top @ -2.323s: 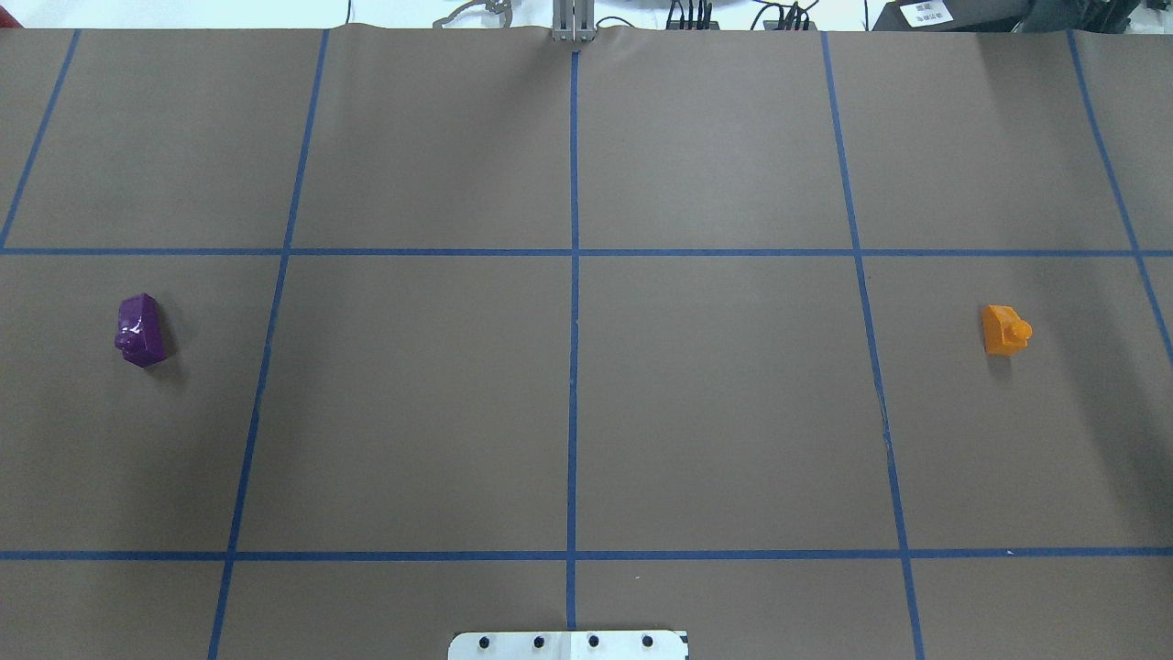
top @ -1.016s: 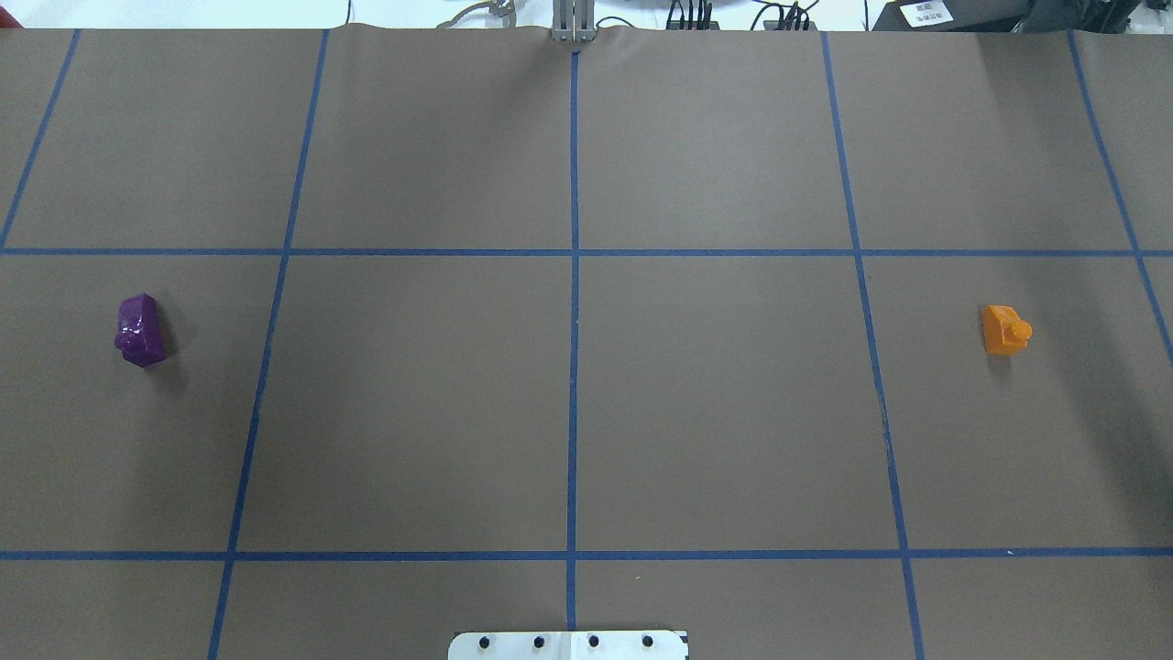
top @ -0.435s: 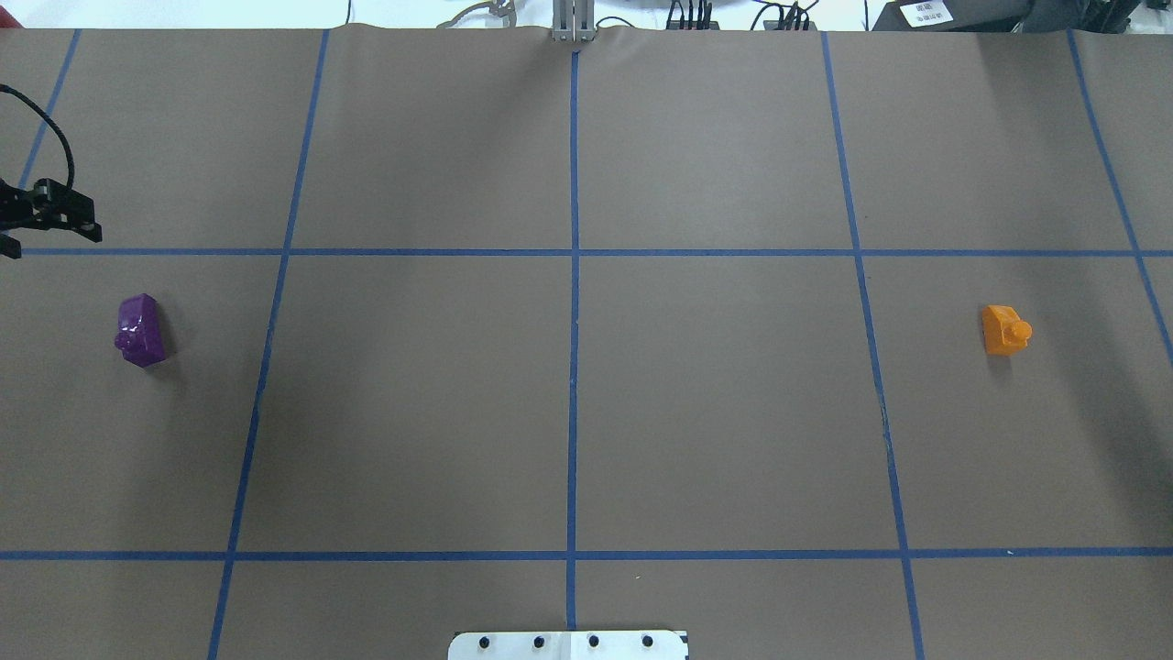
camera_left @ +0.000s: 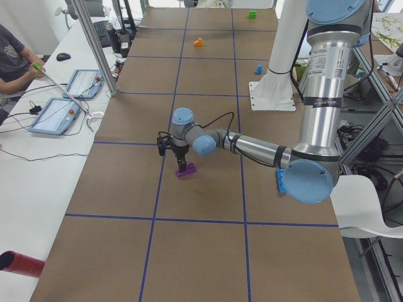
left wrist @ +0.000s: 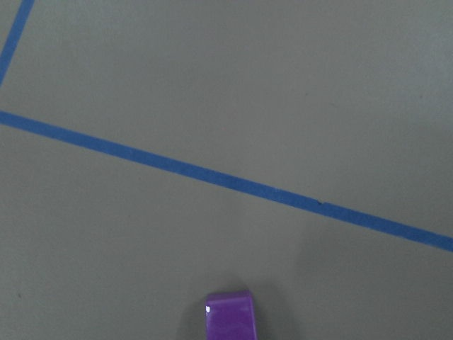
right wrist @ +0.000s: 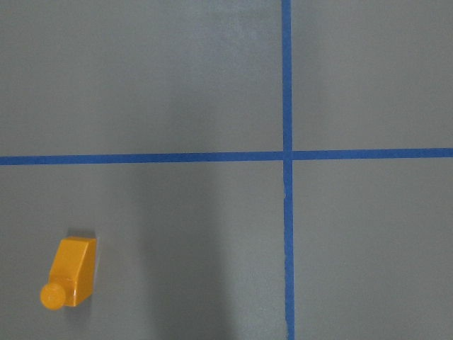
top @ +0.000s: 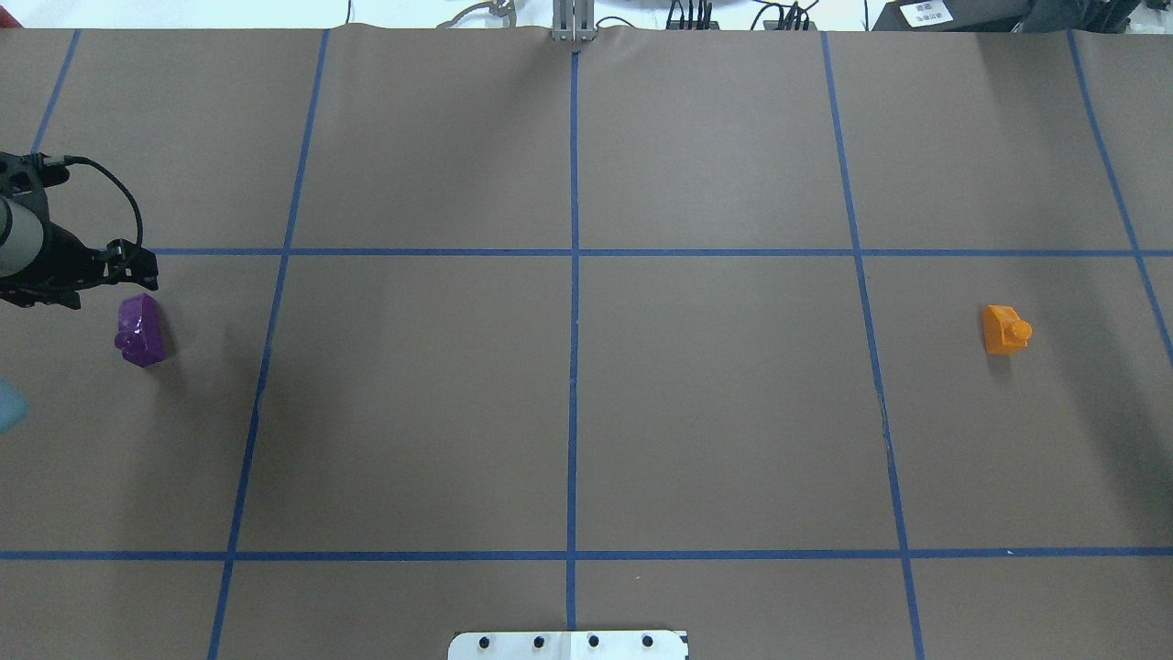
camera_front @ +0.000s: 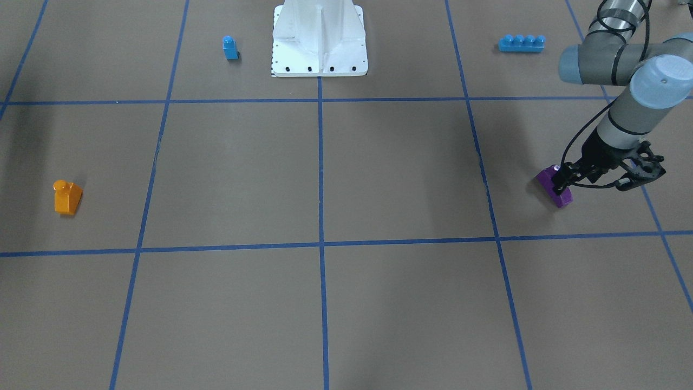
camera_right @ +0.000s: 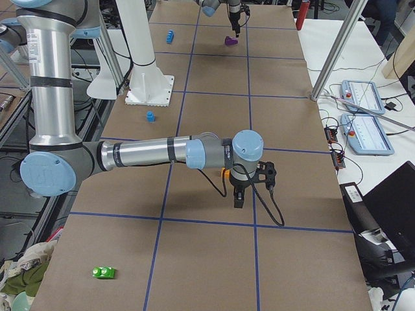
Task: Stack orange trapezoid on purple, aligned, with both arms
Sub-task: 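Lower the left gripper onto the purple block and close it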
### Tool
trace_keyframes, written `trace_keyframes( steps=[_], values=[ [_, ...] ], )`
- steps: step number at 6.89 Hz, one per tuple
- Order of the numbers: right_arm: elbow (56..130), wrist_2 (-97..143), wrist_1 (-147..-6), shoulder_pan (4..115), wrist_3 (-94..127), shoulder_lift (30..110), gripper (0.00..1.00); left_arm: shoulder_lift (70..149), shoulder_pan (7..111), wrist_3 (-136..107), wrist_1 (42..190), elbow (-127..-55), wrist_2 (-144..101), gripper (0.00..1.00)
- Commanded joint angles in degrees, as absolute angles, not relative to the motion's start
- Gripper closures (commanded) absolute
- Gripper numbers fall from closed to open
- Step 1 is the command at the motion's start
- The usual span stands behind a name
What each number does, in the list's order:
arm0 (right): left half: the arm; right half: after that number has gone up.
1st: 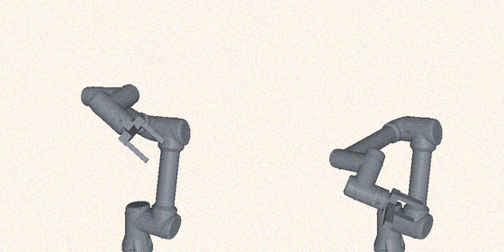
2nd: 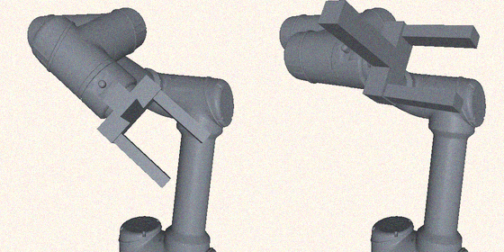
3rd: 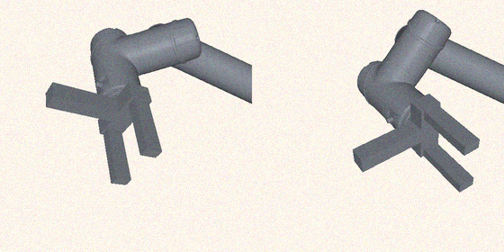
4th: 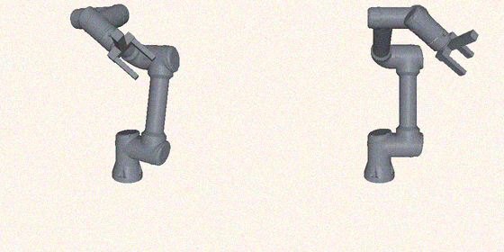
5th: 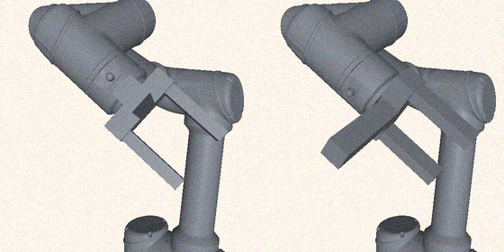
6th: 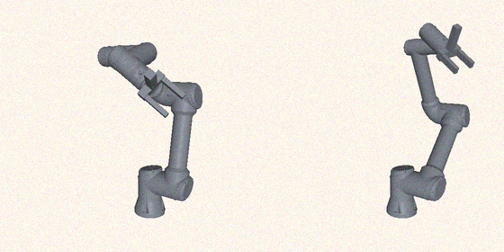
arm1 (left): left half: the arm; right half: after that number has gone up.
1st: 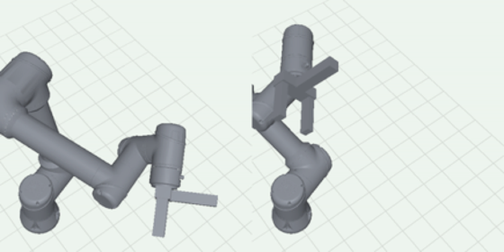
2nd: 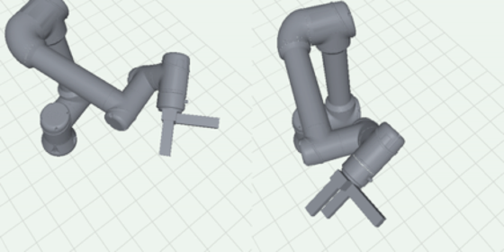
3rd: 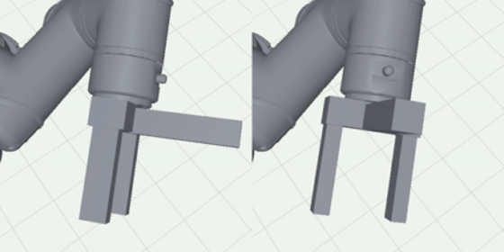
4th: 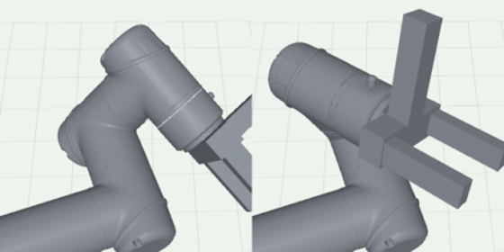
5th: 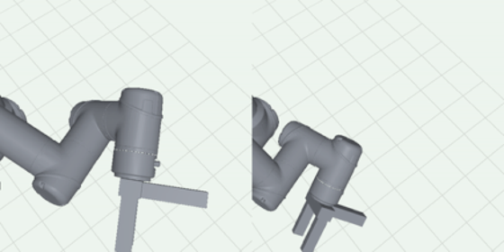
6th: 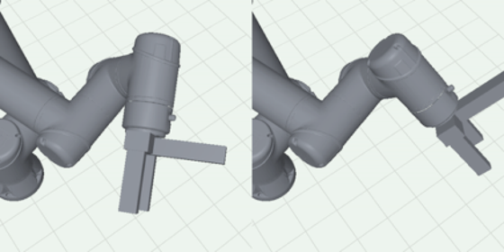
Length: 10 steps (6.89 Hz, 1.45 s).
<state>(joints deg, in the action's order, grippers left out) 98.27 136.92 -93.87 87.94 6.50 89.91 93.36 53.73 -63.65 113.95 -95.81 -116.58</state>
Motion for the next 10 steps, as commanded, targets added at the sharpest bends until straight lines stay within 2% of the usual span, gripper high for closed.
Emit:
trace_keyframes(
  steps=[1, 2, 3, 5, 6, 7, 9, 10],
  values=[
    [98.35, 136.93, -93.78, 87.98, 6.50, 89.91, 0.00, 93.34, 50.63, -64.16, 114.08, -93.78, -116.10, 0.00],
    [98.44, 137.02, -93.87, 87.98, 6.50, 90.09, 0.00, 93.25, 50.45, -64.16, 114.00, -93.78, -116.10, 0.00],
    [98.44, 137.02, -93.78, 87.98, 6.50, 90.17, 0.00, 93.16, 50.36, -64.16, 113.91, -93.78, -116.10, 0.08],
    [98.44, 137.99, -93.87, 87.98, 6.50, 90.26, 0.00, 92.99, 50.01, -64.25, 113.56, -93.78, -116.45, 0.67],
    [98.44, 137.99, -93.78, 87.98, 6.50, 90.26, 0.00, 93.08, 50.01, -64.25, 113.47, -93.95, -116.89, 0.91],
    [98.44, 137.99, -93.87, 87.98, 6.50, 90.26, 0.00, 93.08, 50.01, -64.16, 113.12, -95.52, -117.07, 1.00],
    [98.35, 138.08, -93.78, 88.07, 6.50, 90.18, 0.00, 95.17, 49.75, -62.50, 99.40, -106.37, -116.98, 1.00],
    [98.44, 138.08, -93.87, 87.98, 6.50, 90.18, 0.00, 100.41, 49.66, -62.06, 94.44, -109.39, -116.98, 1.00]
  ],
)
